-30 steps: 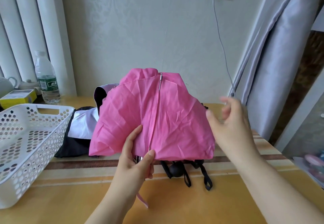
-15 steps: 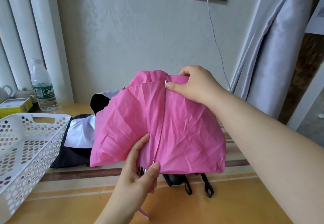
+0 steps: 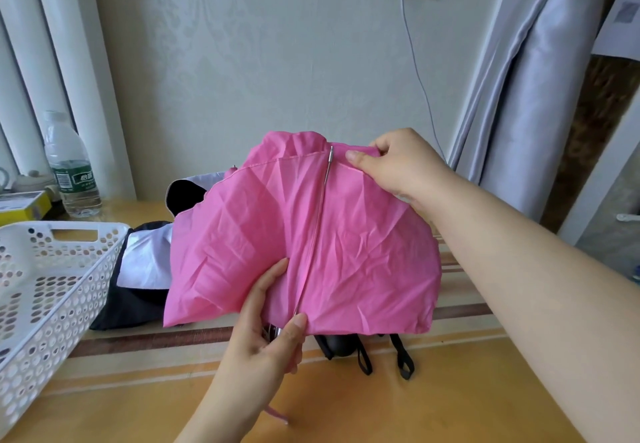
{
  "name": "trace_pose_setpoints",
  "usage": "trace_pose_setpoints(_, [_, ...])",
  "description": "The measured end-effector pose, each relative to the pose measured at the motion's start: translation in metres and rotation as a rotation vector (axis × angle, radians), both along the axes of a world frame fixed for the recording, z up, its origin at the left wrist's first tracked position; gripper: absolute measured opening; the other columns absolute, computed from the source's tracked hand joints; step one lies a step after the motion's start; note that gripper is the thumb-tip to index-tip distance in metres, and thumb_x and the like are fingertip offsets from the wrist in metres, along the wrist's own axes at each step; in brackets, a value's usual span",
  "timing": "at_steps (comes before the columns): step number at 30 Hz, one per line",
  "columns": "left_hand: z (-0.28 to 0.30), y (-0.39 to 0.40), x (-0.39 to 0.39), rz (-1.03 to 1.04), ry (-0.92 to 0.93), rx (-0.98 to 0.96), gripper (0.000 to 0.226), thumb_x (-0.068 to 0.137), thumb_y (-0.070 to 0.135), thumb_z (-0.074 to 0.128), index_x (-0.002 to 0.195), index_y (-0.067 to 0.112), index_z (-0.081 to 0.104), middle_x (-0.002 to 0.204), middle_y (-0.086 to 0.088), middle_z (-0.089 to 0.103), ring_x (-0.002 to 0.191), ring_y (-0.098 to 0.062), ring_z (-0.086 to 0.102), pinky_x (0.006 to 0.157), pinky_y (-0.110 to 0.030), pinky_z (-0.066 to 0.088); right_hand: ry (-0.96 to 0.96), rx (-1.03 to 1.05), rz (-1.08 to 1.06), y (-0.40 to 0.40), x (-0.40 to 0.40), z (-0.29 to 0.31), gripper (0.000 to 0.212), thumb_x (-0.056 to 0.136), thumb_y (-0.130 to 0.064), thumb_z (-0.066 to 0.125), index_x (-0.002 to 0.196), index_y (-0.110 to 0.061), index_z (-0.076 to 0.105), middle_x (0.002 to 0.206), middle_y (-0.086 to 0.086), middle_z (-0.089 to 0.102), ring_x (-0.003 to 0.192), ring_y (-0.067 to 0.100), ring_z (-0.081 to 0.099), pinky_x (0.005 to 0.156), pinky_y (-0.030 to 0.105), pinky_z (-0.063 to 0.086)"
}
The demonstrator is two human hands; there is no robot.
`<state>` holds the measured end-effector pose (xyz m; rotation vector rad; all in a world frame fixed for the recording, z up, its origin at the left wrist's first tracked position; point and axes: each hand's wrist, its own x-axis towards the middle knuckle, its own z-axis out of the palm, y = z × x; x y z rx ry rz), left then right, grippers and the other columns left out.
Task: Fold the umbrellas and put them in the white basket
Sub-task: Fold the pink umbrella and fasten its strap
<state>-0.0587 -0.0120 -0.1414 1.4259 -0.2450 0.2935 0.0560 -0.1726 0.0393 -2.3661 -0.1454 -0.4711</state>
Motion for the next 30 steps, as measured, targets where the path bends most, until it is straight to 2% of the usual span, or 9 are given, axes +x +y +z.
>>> trace_pose_setpoints(4, [0.001,0.000,0.000,0.003,0.010,0.021,0.054,0.077,0.025,0.063,0.116,0.060,0.049,0.055,-0.006,0.046,0.049,-0.018,0.046,0.050,-0.025,0.044,0.053,0.209,0.117,0.002,0.000,-0.001,0.046,0.084,-0.037,0.073,0.095,0.007,0.066,0.075,0.009,0.060,0.067,0.019,0.054,0.063,0.028,0.039])
trace_pose_setpoints(8, [-0.002,0.001,0.000,-0.003,0.010,0.093,0.059,0.089,0.011,0.061,0.119,0.059,0.048,0.055,-0.004,0.048,0.051,-0.019,0.047,0.052,-0.026,0.045,0.097,0.297,0.164,0.008,0.000,0.000,0.057,0.073,-0.046,0.080,0.095,0.006,0.067,0.079,0.009,0.065,0.071,0.020,0.061,0.067,0.033,0.046])
trace_pose_setpoints(11, [-0.001,0.004,0.001,-0.018,0.027,0.123,0.059,0.090,0.010,0.061,0.119,0.060,0.047,0.056,-0.008,0.046,0.052,-0.020,0.048,0.054,-0.028,0.047,0.123,0.282,0.148,0.011,-0.002,0.003,0.061,0.066,-0.049,0.084,0.096,0.001,0.067,0.097,0.016,0.072,0.088,0.028,0.070,0.082,0.043,0.055])
trace_pose_setpoints(14, [-0.001,0.004,0.000,-0.033,0.021,0.118,0.054,0.089,0.020,0.065,0.120,0.060,0.047,0.058,-0.008,0.048,0.052,-0.020,0.048,0.054,-0.028,0.048,0.090,0.174,0.097,0.012,-0.006,0.003,0.048,0.069,-0.043,0.084,0.094,-0.008,0.062,0.093,0.009,0.066,0.084,0.022,0.065,0.073,0.035,0.052])
trace_pose_setpoints(17, [-0.001,0.003,0.000,-0.040,0.018,0.101,0.055,0.083,0.024,0.066,0.121,0.059,0.048,0.057,-0.005,0.050,0.051,-0.019,0.050,0.054,-0.026,0.047,0.037,0.160,0.085,0.010,-0.007,-0.001,0.058,0.076,-0.036,0.081,0.118,-0.003,0.059,0.101,0.003,0.064,0.097,0.020,0.064,0.085,0.037,0.053])
trace_pose_setpoints(19, [0.002,0.002,-0.002,-0.059,0.019,0.078,0.056,0.082,0.023,0.066,0.123,0.056,0.048,0.054,-0.007,0.049,0.050,-0.020,0.048,0.051,-0.024,0.045,0.016,0.190,0.125,0.007,-0.007,-0.002,0.058,0.077,-0.036,0.079,0.122,-0.007,0.058,0.095,-0.004,0.060,0.088,0.011,0.059,0.080,0.027,0.047])
trace_pose_setpoints(23, [0.006,0.004,-0.004,-0.103,0.046,0.026,0.054,0.086,0.021,0.066,0.125,0.054,0.048,0.055,-0.016,0.045,0.050,-0.023,0.046,0.047,-0.025,0.040,-0.010,0.276,0.215,-0.001,-0.004,-0.003,0.025,0.076,-0.035,0.079,0.083,-0.015,0.067,0.064,-0.006,0.057,0.061,0.005,0.049,0.058,0.019,0.037])
trace_pose_setpoints(26, [0.005,0.004,-0.003,-0.139,0.052,0.008,0.054,0.079,0.033,0.065,0.126,0.054,0.048,0.055,-0.014,0.047,0.050,-0.025,0.047,0.049,-0.028,0.041,-0.073,0.206,0.209,-0.001,0.001,-0.007,0.030,0.079,-0.033,0.079,0.062,-0.018,0.059,0.047,-0.010,0.051,0.042,-0.001,0.039,0.045,0.017,0.031])
trace_pose_setpoints(30, [0.004,-0.001,-0.002,-0.131,0.114,-0.078,0.047,0.083,0.031,0.069,0.125,0.048,0.054,0.055,-0.014,0.046,0.049,-0.026,0.046,0.046,-0.028,0.042,-0.130,-0.084,0.050,0.001,0.011,-0.014,0.027,0.082,-0.041,0.074,0.072,-0.019,0.062,0.069,-0.002,0.062,0.067,0.012,0.057,0.063,0.024,0.038])
